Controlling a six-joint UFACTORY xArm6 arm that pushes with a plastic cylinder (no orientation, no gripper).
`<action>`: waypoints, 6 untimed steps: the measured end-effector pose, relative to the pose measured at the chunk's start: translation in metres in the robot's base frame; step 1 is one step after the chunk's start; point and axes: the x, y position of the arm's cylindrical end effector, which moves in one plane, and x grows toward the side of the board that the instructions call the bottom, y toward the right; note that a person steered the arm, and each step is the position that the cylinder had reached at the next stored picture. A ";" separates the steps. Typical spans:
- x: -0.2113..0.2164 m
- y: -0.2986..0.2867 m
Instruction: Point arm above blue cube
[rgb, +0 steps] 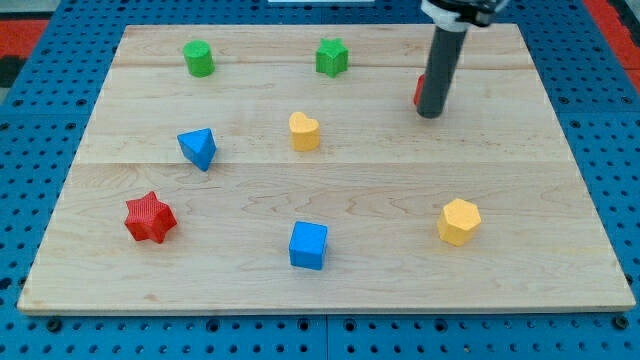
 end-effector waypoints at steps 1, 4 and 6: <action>-0.031 0.011; 0.079 -0.039; 0.112 -0.156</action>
